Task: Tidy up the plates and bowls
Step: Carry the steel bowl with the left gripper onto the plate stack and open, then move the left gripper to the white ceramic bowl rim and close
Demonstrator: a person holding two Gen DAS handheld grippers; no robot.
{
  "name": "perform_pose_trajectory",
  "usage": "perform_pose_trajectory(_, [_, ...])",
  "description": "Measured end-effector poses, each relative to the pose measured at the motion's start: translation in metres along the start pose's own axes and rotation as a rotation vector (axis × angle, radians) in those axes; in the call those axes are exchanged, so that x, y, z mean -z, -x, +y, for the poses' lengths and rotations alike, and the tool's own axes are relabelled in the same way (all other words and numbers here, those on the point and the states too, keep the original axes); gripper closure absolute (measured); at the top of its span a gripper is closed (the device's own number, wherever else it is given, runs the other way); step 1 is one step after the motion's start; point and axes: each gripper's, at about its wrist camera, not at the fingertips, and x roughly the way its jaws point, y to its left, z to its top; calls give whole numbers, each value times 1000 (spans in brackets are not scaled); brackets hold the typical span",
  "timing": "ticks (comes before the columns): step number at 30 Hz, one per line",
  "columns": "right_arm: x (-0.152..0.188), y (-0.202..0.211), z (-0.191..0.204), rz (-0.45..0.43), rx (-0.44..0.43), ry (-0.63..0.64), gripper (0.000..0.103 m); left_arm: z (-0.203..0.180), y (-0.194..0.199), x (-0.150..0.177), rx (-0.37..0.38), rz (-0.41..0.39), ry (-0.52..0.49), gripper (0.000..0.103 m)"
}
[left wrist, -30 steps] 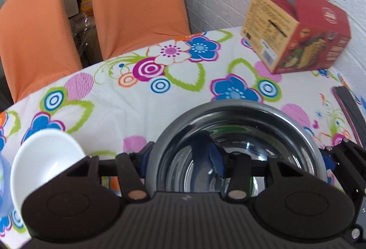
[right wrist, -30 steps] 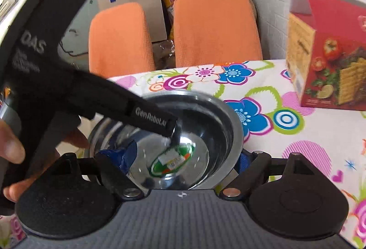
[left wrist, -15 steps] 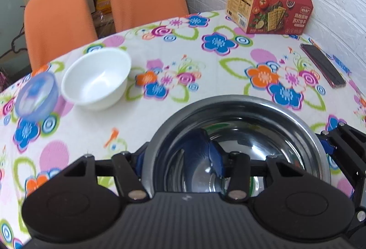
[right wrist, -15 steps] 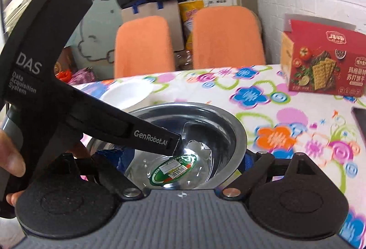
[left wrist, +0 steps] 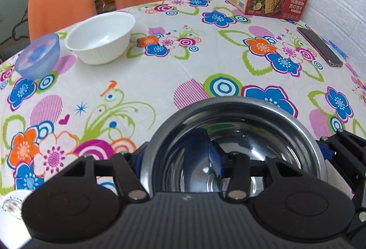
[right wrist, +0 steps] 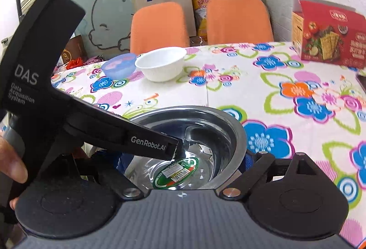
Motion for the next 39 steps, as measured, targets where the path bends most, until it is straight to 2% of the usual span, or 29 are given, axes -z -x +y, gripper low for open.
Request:
perform_pose_trajectory(3, [5,-4,1,10,-5,-4,25,3,-3,-6,-17,5,3,56])
perform_pose_trajectory(12, [3,-14,-1,15,1,24,25,-2,-10,-13,16,8,-7,54])
perform_pose_trajectory(13, [3,-14,-2,25,2,25,25,-2,-10,-13,20,7,-10,51])
perform_pose_trajectory(15, [4,-15,-5,55,3,18,25,-1,-8,-12,16,8,-10,25])
perform_pose_trajectory(19, [5,-15,-10,98,-17,-4,27,11,11,-18,-5,-45,10,24])
perform_pose_trajectory(25, [-6,19,-28,8,17,-52,27,47,61,-31,-53,-168,66,17])
perform_pose_trajectory(28, [-15,38,-38,-57,23,-95,26,70,78,-28,-89,-200,103,14])
perform_pose_trajectory(33, [-31,38,-42,-59,15,-114,26,108,87,-12,-143,-175,153,14])
perform_pose_trajectory(39, [-55,14,-18,-11,-24,-27,26,145,87,6,-155,-153,201,13])
